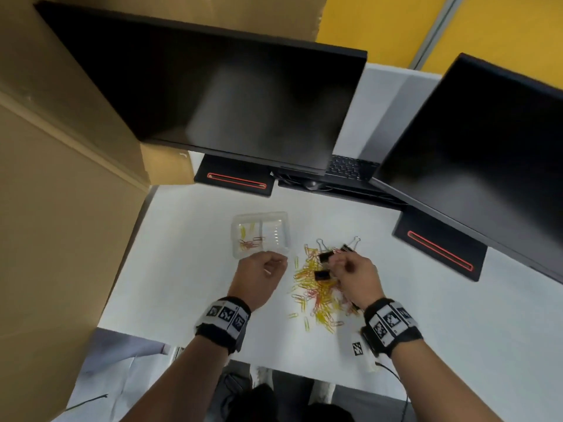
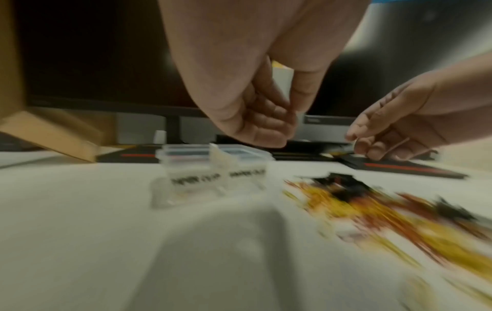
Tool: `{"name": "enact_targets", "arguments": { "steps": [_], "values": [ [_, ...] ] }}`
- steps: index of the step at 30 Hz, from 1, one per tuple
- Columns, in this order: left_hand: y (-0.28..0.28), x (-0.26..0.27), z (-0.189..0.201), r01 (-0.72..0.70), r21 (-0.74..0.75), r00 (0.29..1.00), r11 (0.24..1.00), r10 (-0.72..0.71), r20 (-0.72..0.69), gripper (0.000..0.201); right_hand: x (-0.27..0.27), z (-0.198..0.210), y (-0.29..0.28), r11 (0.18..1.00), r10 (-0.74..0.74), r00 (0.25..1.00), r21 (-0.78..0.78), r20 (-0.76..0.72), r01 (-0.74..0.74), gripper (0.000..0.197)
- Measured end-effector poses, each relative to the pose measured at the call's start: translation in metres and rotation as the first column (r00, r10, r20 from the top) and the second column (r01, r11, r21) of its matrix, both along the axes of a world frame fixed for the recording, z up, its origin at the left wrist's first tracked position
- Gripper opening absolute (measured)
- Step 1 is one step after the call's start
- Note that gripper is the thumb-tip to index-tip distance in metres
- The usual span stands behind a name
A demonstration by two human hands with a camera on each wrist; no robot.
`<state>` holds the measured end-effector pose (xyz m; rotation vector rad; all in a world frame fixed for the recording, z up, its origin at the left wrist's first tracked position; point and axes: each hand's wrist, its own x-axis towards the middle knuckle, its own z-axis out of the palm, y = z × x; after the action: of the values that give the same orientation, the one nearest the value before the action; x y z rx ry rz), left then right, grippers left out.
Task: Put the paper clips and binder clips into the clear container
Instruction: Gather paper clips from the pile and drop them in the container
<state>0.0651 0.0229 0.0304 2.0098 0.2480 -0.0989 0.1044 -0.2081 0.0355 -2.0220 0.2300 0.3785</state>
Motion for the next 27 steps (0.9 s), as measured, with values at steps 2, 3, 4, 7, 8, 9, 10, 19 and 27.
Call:
{"name": "enact_targets", "arguments": {
  "steps": [2, 3, 4, 7, 8, 9, 10, 19, 27],
  "values": [
    [-0.015, -0.011, -0.012, 0.118, 0.023, 0.992, 0.993, -0.117, -0.043, 0.009, -0.020, -0.003, -0.024, 0.995, 0.000, 0.999, -0.095, 0.032, 0.003, 0.021],
    [-0.023, -0.016, -0.018, 0.164, 0.040, 0.985, 0.986, -0.161, -0.063, 0.010, -0.030, -0.005, -0.034, 0.992, 0.015, 0.999, -0.129, 0.039, -0.010, 0.020],
    [-0.030, -0.020, -0.024, 0.204, 0.059, 0.976, 0.977, -0.199, -0.084, 0.013, -0.040, -0.010, -0.042, 0.988, 0.039, 0.998, -0.150, 0.044, -0.032, 0.020],
    [-0.050, -0.028, -0.041, 0.306, 0.146, 0.947, 0.941, -0.286, -0.145, 0.026, -0.063, -0.029, -0.050, 0.966, 0.142, 0.988, -0.227, 0.067, -0.124, 0.019],
    [-0.057, -0.029, -0.045, 0.324, 0.181, 0.941, 0.929, -0.295, -0.168, 0.031, -0.067, -0.035, -0.048, 0.956, 0.177, 0.982, -0.251, 0.072, -0.154, 0.022],
    [-0.063, -0.028, -0.048, 0.328, 0.219, 0.938, 0.919, -0.291, -0.187, 0.035, -0.070, -0.040, -0.044, 0.942, 0.217, 0.973, -0.279, 0.078, -0.187, 0.027],
    [-0.068, -0.027, -0.051, 0.321, 0.261, 0.940, 0.910, -0.274, -0.202, 0.040, -0.070, -0.045, -0.040, 0.924, 0.259, 0.962, -0.313, 0.087, -0.221, 0.031],
    [-0.089, -0.015, -0.057, 0.277, 0.410, 0.956, 0.869, -0.206, -0.209, 0.044, -0.046, -0.066, -0.019, 0.806, 0.338, 0.938, -0.538, 0.076, -0.247, 0.020],
    [-0.084, -0.012, -0.056, 0.265, 0.370, 0.959, 0.890, -0.204, -0.197, 0.014, -0.041, -0.065, -0.021, 0.769, 0.374, 0.927, -0.569, 0.031, -0.291, 0.014]
  ]
}}
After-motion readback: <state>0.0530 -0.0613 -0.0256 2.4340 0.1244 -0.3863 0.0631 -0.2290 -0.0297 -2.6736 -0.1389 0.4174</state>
